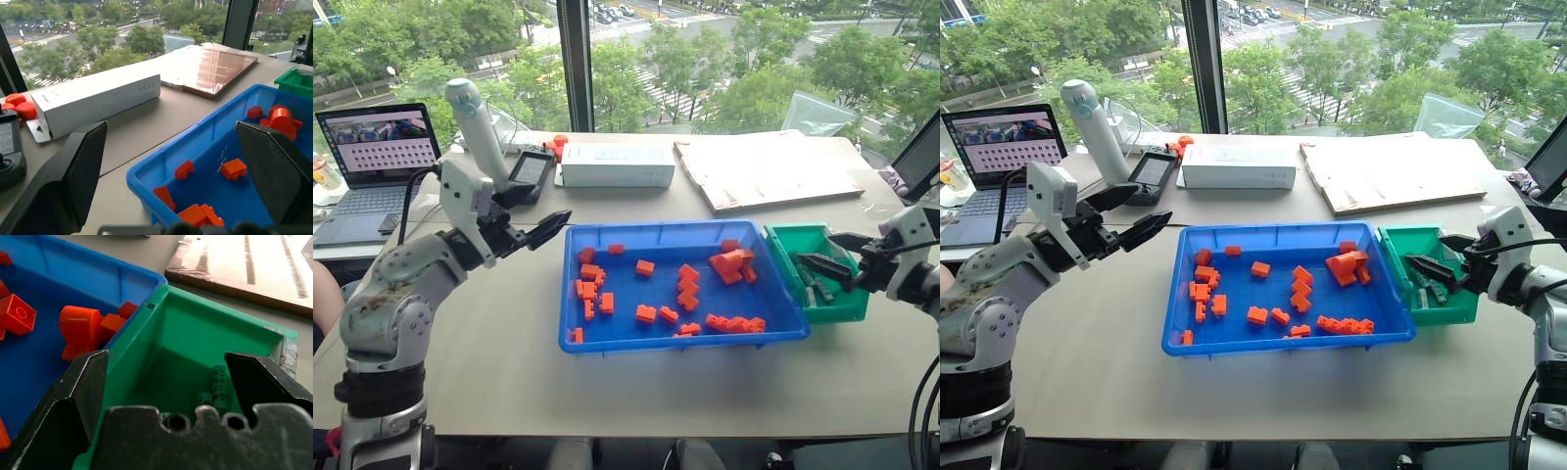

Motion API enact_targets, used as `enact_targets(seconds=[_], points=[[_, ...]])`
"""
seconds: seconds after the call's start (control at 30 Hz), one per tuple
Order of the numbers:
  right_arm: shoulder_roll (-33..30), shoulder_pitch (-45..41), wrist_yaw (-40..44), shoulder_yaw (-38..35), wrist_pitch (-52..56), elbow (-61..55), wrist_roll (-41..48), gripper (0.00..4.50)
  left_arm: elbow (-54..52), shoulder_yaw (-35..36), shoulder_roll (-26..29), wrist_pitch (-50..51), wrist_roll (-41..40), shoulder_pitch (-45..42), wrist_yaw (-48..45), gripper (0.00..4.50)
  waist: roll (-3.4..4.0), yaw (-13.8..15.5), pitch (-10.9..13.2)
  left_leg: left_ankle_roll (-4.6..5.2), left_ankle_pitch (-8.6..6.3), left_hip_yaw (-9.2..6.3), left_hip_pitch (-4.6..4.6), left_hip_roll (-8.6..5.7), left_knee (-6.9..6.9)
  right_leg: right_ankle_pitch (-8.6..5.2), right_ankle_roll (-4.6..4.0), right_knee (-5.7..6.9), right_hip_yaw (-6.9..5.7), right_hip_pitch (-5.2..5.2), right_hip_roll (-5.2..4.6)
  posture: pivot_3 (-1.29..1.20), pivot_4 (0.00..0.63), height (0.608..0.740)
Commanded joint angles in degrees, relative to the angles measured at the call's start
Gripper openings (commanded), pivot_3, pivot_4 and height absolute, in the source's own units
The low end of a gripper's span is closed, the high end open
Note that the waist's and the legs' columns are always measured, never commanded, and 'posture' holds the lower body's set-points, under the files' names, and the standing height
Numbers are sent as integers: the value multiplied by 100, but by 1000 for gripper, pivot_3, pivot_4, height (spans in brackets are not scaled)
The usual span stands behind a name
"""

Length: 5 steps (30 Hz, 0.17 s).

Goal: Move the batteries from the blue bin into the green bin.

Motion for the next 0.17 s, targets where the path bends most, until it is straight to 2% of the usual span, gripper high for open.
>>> enact_targets(seconds=[0.03,0.17], points=[[-3,-42,-44,-234,-225,-255,222,4407,-238,110,99,-104,-37,157,11,4500,0,6,0,-3,-1,0,0,1,0,2,-2,-1,-1,-1,0,0,150,740],[-5,-56,-101,-219,-197,-327,285,4407,-134,38,151,13,-149,149,-92,4500,0,42,0,-5,-3,0,-1,1,2,0,-9,-11,-4,0,-1,0,150,740]])
